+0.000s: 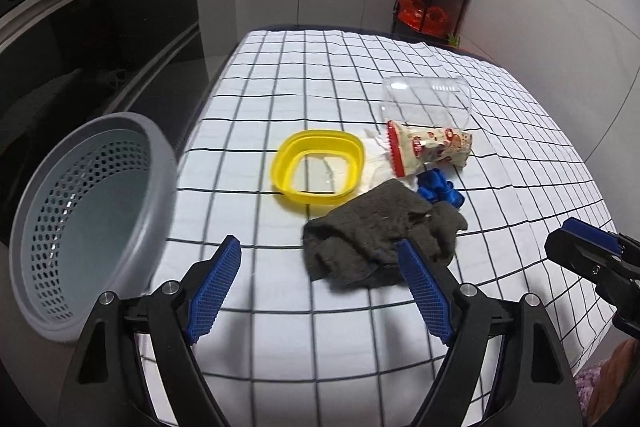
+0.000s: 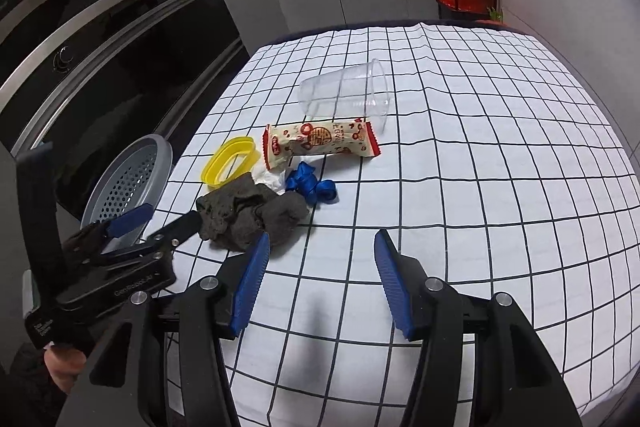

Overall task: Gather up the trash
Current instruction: 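Lower the left gripper onto the grey cloth and close it, then lift the grey cloth with the left gripper while the right gripper grasps the blue toy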

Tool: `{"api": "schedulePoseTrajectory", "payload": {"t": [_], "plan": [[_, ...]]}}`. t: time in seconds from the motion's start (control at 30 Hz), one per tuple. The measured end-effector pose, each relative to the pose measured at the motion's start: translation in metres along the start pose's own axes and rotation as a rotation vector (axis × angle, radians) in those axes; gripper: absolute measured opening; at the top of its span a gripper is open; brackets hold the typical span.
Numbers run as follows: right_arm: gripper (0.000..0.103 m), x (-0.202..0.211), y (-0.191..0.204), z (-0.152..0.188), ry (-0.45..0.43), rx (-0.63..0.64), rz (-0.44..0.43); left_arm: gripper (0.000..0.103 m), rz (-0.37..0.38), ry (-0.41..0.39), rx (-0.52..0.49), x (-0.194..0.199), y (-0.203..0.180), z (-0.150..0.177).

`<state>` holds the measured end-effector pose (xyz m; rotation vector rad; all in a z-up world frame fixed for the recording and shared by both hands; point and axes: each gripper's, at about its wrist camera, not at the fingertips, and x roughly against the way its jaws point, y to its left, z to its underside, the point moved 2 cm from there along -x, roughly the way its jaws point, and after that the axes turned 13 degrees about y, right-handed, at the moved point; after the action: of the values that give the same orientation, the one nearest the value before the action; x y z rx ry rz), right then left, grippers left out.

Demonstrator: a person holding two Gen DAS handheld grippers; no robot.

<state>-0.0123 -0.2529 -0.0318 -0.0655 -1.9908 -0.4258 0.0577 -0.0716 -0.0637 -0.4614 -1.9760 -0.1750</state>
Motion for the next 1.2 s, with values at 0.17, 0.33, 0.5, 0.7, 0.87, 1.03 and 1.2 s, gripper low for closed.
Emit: {"api": "schedulePoseTrajectory", "payload": {"t": [0.17, 0.33, 0.5, 0.7, 0.87, 1.03, 1.2], "plan": [[0.052, -0.003, -0.01, -0.002, 0.012, -0.036, -0.037, 0.079, 0.026, 0.02, -0.016, -0.015, -0.017, -0.006], [0.052, -0.005, -0.014, -0.004, 0.016, -0.052, -0.054, 0.074, 0.034, 0.038, -0.017, -0.032, -0.028, -0.008], [0.052, -0.01, -0.014, -0.004, 0.027, -0.053, -0.057, 0.046, 0.081, 0.04, -0.033, -0.029, -0.03, -0.005], [0.052, -0.018, -0.006, -0.009, 0.03, -0.021, -0.052, 0.021, 0.084, 0.013, -0.069, -0.013, -0.031, 0.002], [0.052, -0.031, 0.001, -0.02, 0.039, 0.016, -0.038, 0.02, 0.079, 0.003, -0.058, 0.0, -0.019, 0.004], [0.052, -0.054, 0.006, -0.034, 0.066, 0.054, -0.021, 0.02, 0.065, -0.027, -0.04, 0.016, -0.004, 0.003], [0.052, -0.071, 0.015, -0.045, 0.069, 0.094, -0.012, 0.02, 0.022, -0.068, -0.034, 0.031, 0.005, 0.0]]}}
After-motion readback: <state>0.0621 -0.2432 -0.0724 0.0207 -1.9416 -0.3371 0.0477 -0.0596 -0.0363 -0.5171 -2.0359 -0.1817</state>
